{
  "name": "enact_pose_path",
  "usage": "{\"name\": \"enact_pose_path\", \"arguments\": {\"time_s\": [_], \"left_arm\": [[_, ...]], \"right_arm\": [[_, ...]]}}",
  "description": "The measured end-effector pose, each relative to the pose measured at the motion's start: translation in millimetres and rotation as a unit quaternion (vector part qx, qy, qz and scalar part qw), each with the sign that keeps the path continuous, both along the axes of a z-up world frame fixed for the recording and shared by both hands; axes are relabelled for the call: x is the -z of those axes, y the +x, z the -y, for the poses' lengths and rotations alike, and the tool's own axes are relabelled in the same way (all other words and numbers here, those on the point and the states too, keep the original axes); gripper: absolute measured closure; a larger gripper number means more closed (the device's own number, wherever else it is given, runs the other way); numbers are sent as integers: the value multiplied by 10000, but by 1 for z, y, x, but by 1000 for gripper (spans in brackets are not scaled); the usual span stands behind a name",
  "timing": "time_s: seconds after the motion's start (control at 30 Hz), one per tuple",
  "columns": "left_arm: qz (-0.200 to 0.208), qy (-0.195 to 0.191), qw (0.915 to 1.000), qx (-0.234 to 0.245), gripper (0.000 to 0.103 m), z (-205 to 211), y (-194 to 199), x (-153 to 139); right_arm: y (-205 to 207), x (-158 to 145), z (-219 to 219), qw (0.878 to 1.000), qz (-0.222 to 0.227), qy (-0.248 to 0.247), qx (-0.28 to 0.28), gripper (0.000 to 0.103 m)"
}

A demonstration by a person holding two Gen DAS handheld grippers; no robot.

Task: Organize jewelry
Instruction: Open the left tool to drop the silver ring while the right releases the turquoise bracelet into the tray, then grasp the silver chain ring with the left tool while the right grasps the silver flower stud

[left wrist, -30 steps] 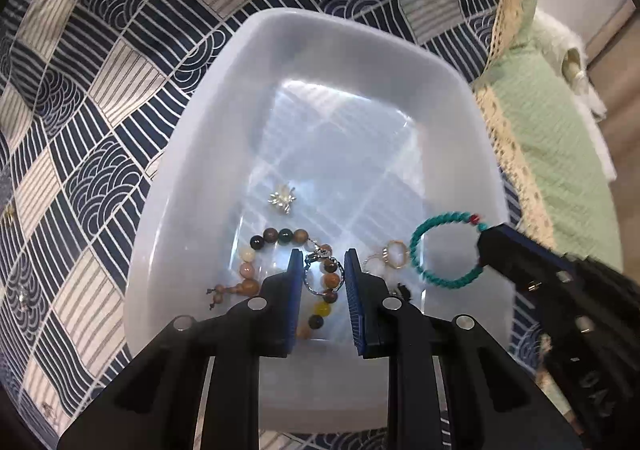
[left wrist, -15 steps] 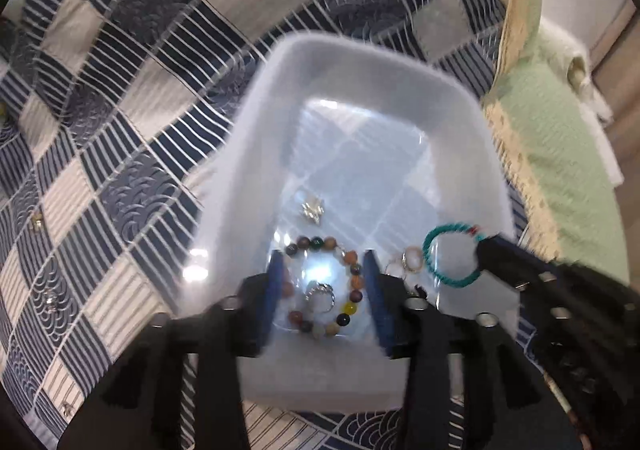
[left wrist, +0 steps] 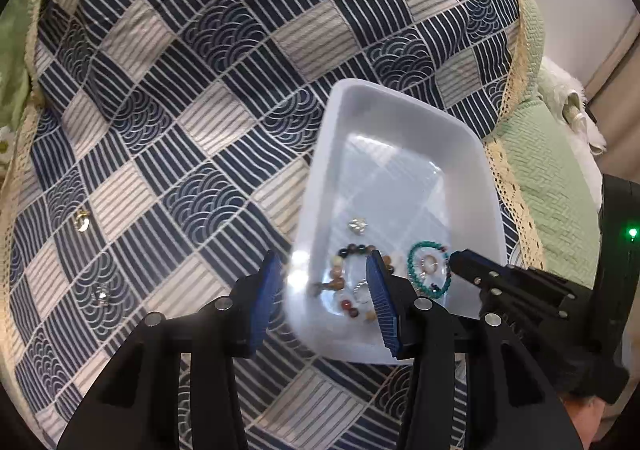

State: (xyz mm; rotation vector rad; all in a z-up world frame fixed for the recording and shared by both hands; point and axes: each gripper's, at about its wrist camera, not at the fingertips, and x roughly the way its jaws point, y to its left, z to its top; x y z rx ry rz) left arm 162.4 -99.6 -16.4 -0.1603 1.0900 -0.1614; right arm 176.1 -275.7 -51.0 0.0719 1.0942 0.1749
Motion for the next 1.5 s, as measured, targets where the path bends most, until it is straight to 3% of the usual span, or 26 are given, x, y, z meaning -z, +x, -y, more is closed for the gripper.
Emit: {"name": "enact_pose_path", "arguments": {"time_s": [0.03, 0.1, 0.4, 0.57, 0.77, 1.0, 1.13, 1.27, 1.5], "left_arm": [[12, 2, 10000, -16, 61, -5, -2, -2], [38, -17, 10000, -34, 61, -12, -4, -6], [178, 160, 9997, 89, 61, -43, -34, -25], [140, 27, 9998, -169, 61, -82, -57, -29], [-163, 111, 9985, -515, 61, -128, -91, -2], [-571, 596, 9930, -841, 61, -164, -112, 47], [-786, 465, 9899, -1080, 62, -181, -116, 69], [-847, 474, 9900, -1026, 63, -181, -119, 78], [-945, 539, 9909, -797, 80, -171, -125, 82]], "right_arm": [[-2, -4, -1, 9999, 82, -51, 32, 62], [-6, -12, -1, 9994, 296, -133, 124, 45], [-26, -47, -16, 9978, 655, 47, -37, 45], [-45, -56, -44, 9964, 764, -35, -360, 41], [-59, -50, -77, 9953, 716, -181, -622, 39], [-67, -43, -107, 9948, 547, -18, -862, 39], [-69, -37, -124, 9942, 472, -24, -966, 39], [-70, -33, -136, 9935, 427, -38, -1052, 39], [-71, -29, -141, 9930, 387, -122, -1111, 39]]}}
